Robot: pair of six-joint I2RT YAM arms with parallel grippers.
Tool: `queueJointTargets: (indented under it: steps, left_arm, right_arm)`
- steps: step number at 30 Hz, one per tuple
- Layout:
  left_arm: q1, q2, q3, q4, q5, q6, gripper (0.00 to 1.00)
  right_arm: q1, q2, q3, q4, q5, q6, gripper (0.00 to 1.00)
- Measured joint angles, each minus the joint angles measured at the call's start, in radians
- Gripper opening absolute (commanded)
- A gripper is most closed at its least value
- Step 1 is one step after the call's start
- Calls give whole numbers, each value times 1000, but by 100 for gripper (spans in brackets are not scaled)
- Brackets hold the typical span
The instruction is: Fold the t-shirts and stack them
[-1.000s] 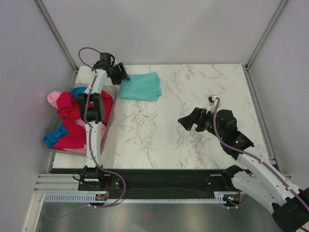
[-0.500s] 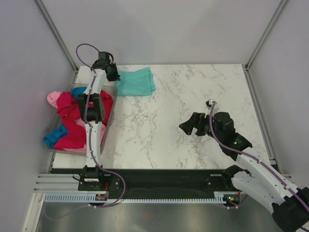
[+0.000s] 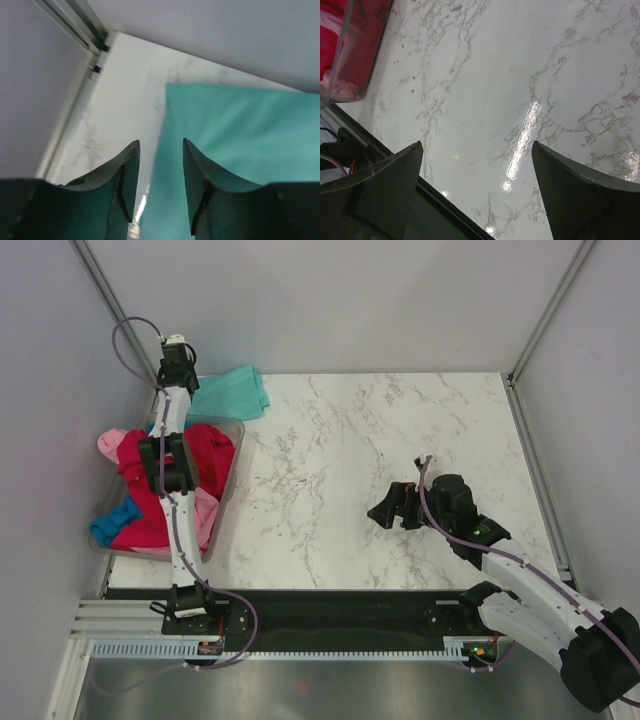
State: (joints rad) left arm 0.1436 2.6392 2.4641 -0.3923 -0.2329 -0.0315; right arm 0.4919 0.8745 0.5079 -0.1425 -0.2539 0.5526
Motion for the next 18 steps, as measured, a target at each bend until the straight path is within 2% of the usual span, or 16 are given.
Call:
queueJointTargets:
  steps: [1, 5, 12, 18]
  left_arm:
    - [9, 0, -7, 37, -18, 16, 60]
    - [27, 0, -50, 181, -106, 87, 75]
    - [7, -19, -66, 257, -228, 134, 70]
    - [-64, -223, -253, 232, -132, -5, 65]
  right_arm:
    - [0, 8, -8, 7, -6, 0, 98]
    - [0, 51, -40, 39, -38, 2, 98]
    - [0, 124, -69, 113, -68, 4, 98]
    - [0, 168, -77, 168, -76, 19, 98]
